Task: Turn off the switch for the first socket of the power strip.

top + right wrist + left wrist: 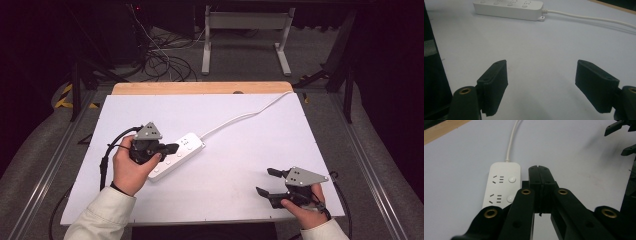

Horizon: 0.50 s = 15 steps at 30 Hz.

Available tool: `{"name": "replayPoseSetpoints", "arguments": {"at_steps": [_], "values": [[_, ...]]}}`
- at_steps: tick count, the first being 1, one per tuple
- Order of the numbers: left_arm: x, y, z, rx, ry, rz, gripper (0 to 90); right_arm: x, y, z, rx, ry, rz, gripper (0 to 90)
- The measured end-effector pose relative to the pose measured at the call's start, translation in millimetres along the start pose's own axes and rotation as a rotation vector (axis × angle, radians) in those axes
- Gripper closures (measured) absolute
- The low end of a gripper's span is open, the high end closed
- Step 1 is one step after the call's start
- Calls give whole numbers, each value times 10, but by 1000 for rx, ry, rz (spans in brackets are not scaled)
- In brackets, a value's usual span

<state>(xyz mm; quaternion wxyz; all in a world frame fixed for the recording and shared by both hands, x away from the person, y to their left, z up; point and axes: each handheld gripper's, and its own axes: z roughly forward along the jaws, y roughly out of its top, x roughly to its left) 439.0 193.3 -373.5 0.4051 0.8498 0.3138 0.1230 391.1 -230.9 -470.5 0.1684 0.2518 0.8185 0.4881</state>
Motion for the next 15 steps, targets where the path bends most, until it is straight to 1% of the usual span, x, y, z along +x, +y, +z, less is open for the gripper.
{"name": "replayPoseSetpoints", "arguments": {"at_steps": [3, 7, 15], "values": [[60, 40, 65, 23, -10, -16, 900, -2, -1, 1, 1, 1, -1, 268], [132, 76, 167, 55, -8, -22, 900, -4, -3, 0, -1, 4, -1, 268], [234, 158, 350, 91, -32, -59, 900, -5, -4, 3, 1, 9, -1, 269]]}}
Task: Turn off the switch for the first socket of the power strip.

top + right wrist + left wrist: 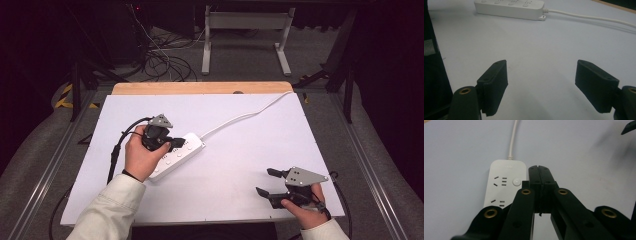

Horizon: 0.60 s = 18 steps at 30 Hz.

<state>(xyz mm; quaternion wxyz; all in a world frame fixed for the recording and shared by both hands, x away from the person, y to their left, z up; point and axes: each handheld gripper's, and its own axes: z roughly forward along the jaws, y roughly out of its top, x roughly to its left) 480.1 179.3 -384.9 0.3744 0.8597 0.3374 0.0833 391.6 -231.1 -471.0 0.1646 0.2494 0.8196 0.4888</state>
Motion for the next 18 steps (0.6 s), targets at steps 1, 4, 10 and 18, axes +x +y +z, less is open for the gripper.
{"name": "replayPoseSetpoints", "arguments": {"at_steps": [1, 4, 10, 18], "values": [[12, 13, 16, 4, -3, -5, 900, 0, 0, -1, -1, 0, 0, 269], [41, 49, 71, 16, 1, -11, 900, -1, -1, -1, 0, 1, -1, 269], [97, 92, 193, 38, 10, -21, 900, -3, -4, 1, 4, 4, -3, 269], [198, 83, 389, 83, 18, -29, 900, -14, -6, -8, 2, 4, 0, 267]]}}
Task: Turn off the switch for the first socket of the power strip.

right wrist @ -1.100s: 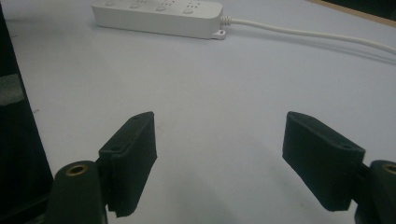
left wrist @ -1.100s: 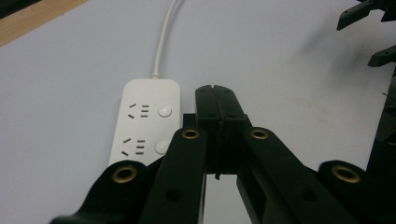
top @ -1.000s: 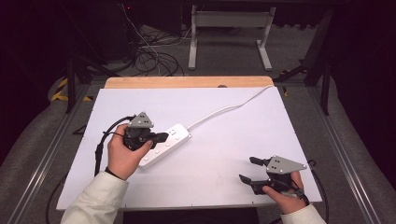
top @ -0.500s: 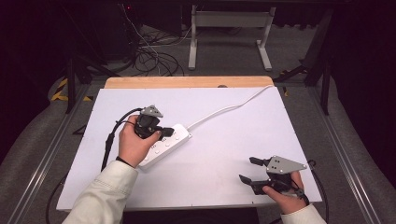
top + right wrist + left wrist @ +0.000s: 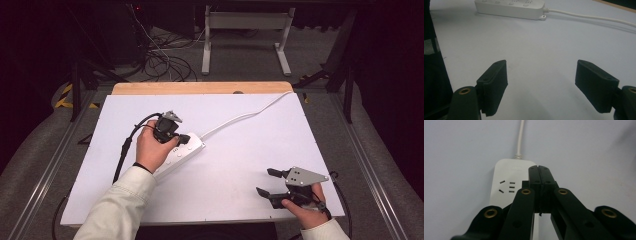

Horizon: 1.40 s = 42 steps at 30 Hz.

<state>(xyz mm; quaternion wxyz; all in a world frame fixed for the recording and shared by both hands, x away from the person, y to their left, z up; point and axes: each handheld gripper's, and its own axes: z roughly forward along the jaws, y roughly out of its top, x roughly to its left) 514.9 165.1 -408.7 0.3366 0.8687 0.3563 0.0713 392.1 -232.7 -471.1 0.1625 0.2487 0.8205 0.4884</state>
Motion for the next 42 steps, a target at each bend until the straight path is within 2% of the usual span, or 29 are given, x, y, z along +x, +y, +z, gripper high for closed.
{"name": "replayPoseSetpoints", "arguments": {"at_steps": [9, 19, 30, 42], "values": [[49, 13, 186, 47, 2, -17, 900, -1, -3, 7, 2, 8, -1, 267], [69, 12, 305, 97, 7, -26, 900, -1, -3, 9, 5, 11, -4, 266], [27, 12, 377, 122, 34, 7, 900, 4, -4, 13, 7, 15, -6, 266], [16, 3, 390, 109, 39, 25, 900, 7, -5, 14, 7, 18, -7, 264]]}}
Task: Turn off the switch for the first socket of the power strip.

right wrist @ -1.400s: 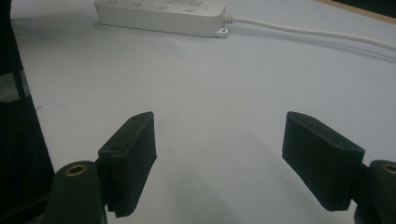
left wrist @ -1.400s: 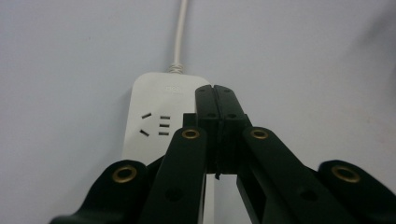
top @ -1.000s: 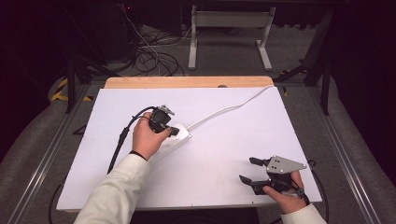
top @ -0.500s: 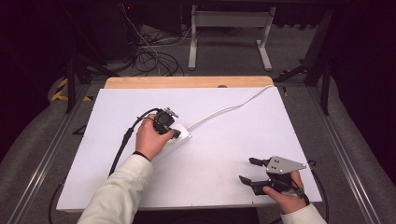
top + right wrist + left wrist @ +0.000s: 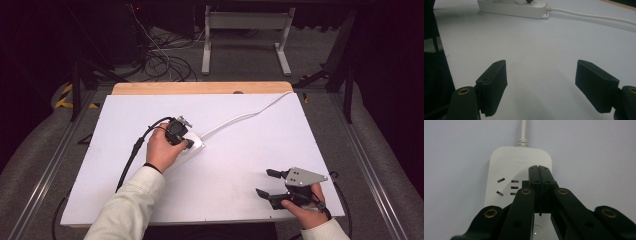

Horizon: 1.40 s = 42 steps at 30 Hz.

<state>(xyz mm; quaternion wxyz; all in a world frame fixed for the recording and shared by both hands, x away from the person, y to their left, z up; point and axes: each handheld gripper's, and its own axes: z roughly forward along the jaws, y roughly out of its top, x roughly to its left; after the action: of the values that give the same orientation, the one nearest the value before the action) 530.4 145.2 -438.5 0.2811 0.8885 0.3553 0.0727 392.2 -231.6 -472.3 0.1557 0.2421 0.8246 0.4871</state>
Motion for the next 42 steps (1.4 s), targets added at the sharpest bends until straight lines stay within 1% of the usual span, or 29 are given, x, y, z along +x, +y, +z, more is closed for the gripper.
{"name": "replayPoseSetpoints", "arguments": {"at_steps": [3, 11, 17, 29, 31, 35, 38, 42], "values": [[-2, -2, 1, -1, 2, 1, 900, 2, 1, 1, 0, 1, -1, 264], [-28, -4, 14, 3, 21, 9, 900, 5, 0, 2, -1, 4, -2, 263], [-24, -9, 20, 3, 18, 6, 900, 7, 1, 0, 0, 5, -4, 262], [-26, -19, 23, 1, 26, 6, 900, 11, -1, 3, 1, 7, -6, 260], [-21, -29, 24, -4, 16, -9, 900, 11, -1, 3, 1, 7, -6, 260], [-1, -51, 23, -20, 4, -19, 900, 13, 0, 3, 3, 5, -7, 260], [5, -47, 24, -20, 3, -28, 900, 14, -1, 5, 3, 6, -7, 260], [-8, -42, 24, -15, 8, -26, 900, 13, -3, 6, 3, 7, -6, 259]]}}
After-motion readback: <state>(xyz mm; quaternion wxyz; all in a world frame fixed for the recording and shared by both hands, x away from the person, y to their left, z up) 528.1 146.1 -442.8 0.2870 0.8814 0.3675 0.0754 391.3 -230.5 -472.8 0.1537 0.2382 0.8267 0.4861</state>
